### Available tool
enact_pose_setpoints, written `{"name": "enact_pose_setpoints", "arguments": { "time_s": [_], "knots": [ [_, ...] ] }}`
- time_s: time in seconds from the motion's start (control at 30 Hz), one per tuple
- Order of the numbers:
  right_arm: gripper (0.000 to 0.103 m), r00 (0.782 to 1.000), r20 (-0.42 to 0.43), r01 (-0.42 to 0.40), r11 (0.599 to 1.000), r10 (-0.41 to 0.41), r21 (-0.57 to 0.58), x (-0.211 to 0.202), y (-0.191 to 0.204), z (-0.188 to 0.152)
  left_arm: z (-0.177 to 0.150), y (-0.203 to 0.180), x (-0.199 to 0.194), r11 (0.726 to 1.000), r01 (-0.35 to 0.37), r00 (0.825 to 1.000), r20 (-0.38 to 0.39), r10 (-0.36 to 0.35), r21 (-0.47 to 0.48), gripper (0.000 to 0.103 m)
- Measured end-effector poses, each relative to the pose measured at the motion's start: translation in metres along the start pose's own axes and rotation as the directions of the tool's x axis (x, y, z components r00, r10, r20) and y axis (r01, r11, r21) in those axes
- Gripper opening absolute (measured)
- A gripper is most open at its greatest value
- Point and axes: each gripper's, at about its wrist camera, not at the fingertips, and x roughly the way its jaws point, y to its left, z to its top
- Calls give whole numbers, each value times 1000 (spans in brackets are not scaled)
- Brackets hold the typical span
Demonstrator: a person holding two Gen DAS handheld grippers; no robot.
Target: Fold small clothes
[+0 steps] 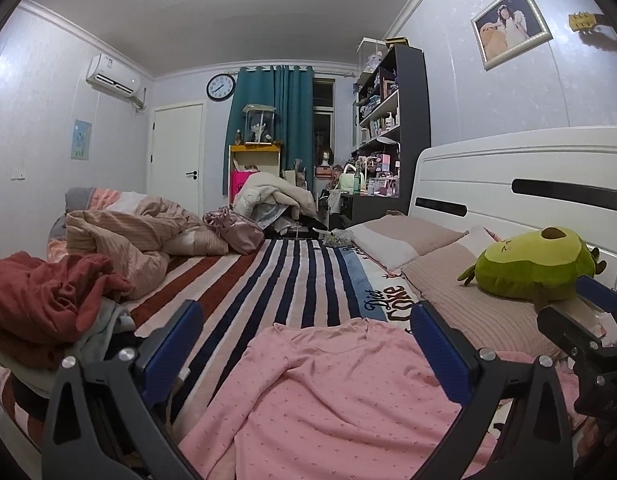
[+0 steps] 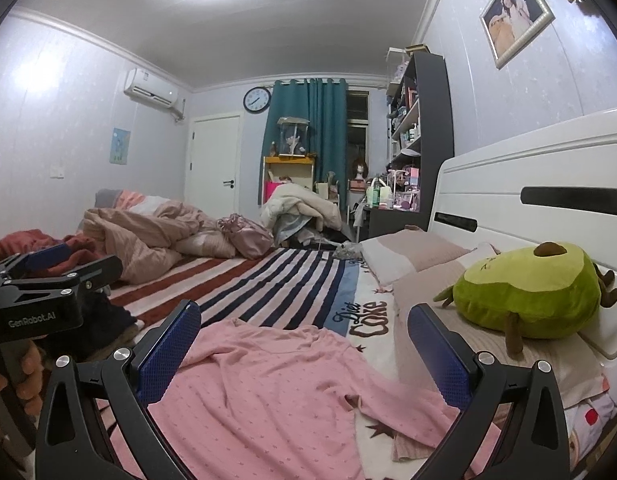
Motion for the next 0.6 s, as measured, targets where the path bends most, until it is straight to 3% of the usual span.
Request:
{"name": "enact_pose_setpoints", "arguments": {
  "time_s": [0.6],
  "knots": [
    [103, 1000, -15, -8, 1000, 8, -21, 2, 3, 3, 0, 0, 3, 1000, 3, 1000, -8, -3, -5, 102]
  ]
}}
